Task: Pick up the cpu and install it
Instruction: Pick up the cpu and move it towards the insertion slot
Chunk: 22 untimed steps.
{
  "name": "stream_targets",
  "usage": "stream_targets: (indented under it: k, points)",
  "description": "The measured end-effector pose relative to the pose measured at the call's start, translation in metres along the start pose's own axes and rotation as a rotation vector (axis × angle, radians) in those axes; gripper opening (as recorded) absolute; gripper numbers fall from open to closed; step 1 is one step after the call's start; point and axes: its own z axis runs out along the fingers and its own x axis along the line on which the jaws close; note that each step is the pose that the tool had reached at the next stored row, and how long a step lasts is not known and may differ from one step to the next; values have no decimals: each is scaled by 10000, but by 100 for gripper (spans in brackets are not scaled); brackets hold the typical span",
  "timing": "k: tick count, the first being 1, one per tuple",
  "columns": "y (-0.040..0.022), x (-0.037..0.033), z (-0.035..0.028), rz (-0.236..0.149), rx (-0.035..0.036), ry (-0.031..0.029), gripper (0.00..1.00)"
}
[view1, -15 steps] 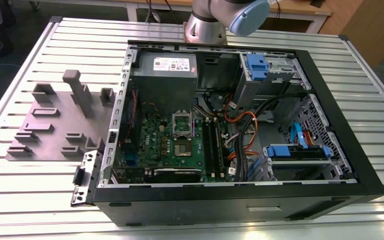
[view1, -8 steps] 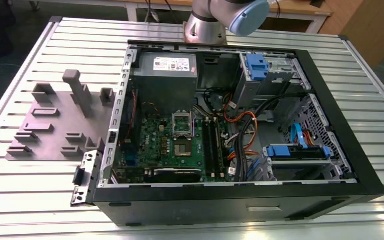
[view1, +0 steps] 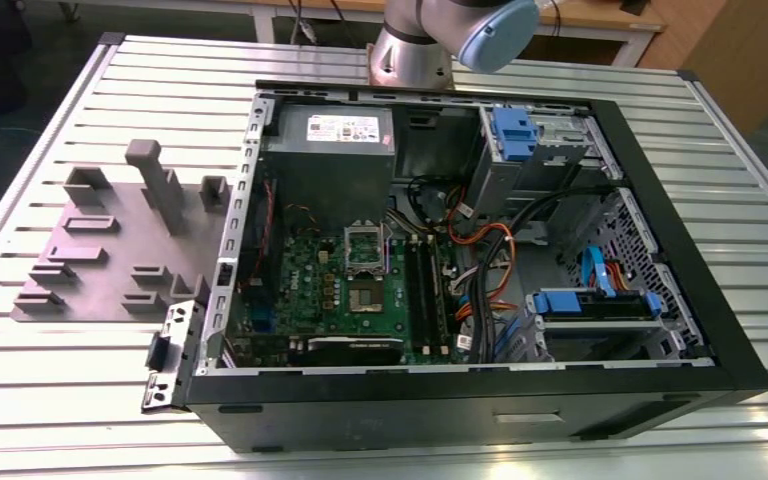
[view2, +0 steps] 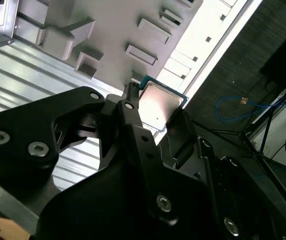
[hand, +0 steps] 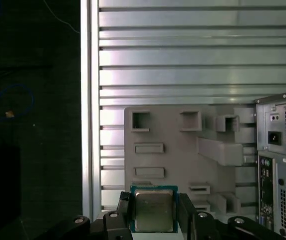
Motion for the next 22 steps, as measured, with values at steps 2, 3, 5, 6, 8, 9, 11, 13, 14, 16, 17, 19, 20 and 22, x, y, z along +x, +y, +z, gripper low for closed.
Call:
stream_targets:
  k: [2, 3, 5, 6, 8, 9, 11, 13, 14, 16, 17, 19, 20, 22]
  points:
    - [0, -1, 0, 1, 0, 1, 47]
    - [-3, -3, -1, 0, 1, 2, 47]
    - [-19, -7, -3, 1, 2, 3, 47]
    - [-32, -10, -2, 0, 1, 3, 47]
    - [-62, -15, -3, 0, 2, 4, 47]
    - [-78, -17, -3, 0, 2, 5, 47]
    - [-117, -19, -4, 0, 1, 5, 47]
    - [-142, -20, -5, 0, 2, 6, 47]
    - [-147, -20, -5, 0, 2, 7, 47]
    - [-149, -20, -5, 1, 2, 6, 47]
    - [-154, -29, -5, 1, 2, 5, 47]
    - [-153, -74, -5, 1, 2, 6, 47]
    - [-153, -76, -5, 0, 2, 7, 47]
    - [-153, -82, -5, 0, 2, 7, 47]
